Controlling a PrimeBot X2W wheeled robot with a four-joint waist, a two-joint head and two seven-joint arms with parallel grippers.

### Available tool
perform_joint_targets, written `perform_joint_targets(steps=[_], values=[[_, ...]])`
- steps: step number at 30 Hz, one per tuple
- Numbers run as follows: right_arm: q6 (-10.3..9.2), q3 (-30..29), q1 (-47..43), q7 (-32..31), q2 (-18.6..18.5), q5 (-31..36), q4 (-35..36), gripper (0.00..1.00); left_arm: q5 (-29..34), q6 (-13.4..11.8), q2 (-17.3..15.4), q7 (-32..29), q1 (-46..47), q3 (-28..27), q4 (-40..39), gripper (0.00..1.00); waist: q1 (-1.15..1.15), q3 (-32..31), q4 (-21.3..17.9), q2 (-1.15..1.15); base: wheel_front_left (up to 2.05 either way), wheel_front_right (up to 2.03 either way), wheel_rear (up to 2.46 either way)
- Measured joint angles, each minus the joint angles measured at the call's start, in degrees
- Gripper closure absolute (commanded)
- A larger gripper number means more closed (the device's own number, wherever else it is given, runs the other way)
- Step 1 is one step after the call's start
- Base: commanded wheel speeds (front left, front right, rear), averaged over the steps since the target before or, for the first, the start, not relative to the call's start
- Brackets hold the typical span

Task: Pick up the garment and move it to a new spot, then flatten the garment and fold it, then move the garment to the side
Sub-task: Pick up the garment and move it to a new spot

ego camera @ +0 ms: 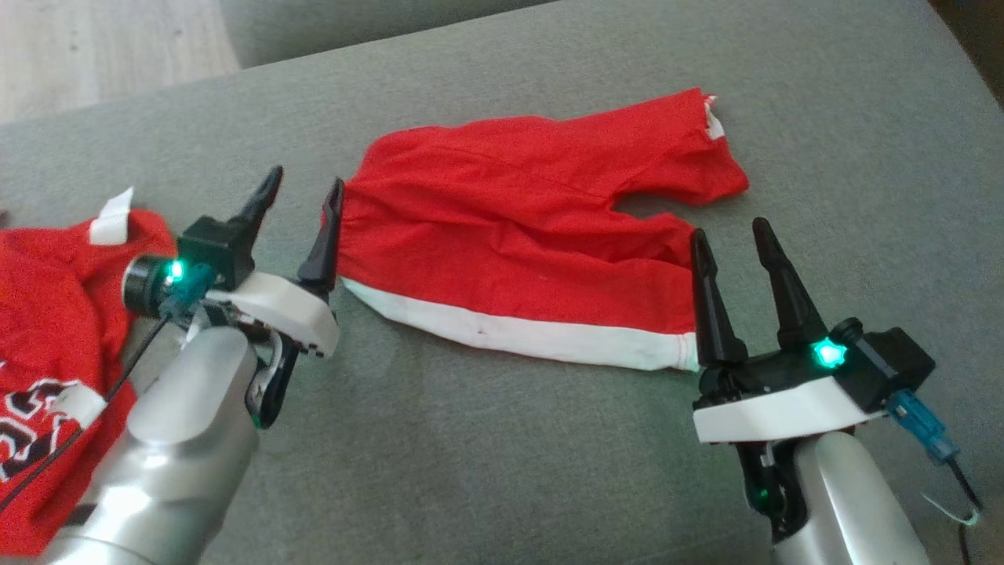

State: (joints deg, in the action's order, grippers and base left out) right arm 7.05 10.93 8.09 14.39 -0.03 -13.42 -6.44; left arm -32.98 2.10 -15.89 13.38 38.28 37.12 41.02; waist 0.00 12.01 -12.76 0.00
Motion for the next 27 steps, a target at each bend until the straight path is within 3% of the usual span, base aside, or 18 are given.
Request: perform_joint_targets(steps=[6, 10, 14, 19, 27], values=[[0.0, -1.7, -0.1, 0.0, 0.0, 0.8, -0.5, 0.0, 2.5, -1.8, 0.1, 1.0, 1.4, -0.9, -0.3, 0.0, 0.0, -1.5, 2.5, 0.0, 0.0, 0.0, 0.0], [0.0, -3.4, -0.8, 0.0, 0.0, 1.8, -0.8, 0.0, 5.0, -4.2, -0.3, 1.1, -0.8, -4.6, -7.7, 0.0, 0.0, -3.0, 4.7, 0.0, 0.0, 0.0, 0.0], [0.0, -5.0, -2.7, 0.0, 0.0, 3.9, -0.8, 0.0, 6.9, -7.0, -1.4, 1.1, -8.3, -8.5, -15.4, 0.0, -0.01, -4.9, 7.1, 0.0, 0.0, 0.0, 0.0], [0.0, -8.3, -6.4, 0.0, 0.0, 5.0, -0.6, 0.0, 10.6, -10.8, -1.3, 1.1, -23.9, -11.2, -24.1, 0.0, -0.01, -7.4, 10.6, 0.0, 0.0, 0.0, 0.0], [0.0, -9.3, -9.4, 0.0, 0.0, 5.0, -0.9, 0.0, 13.8, -12.2, 2.8, 1.1, -33.2, -13.2, -28.0, 0.0, -0.02, -9.9, 13.2, 0.0, 0.0, 0.0, 0.0]])
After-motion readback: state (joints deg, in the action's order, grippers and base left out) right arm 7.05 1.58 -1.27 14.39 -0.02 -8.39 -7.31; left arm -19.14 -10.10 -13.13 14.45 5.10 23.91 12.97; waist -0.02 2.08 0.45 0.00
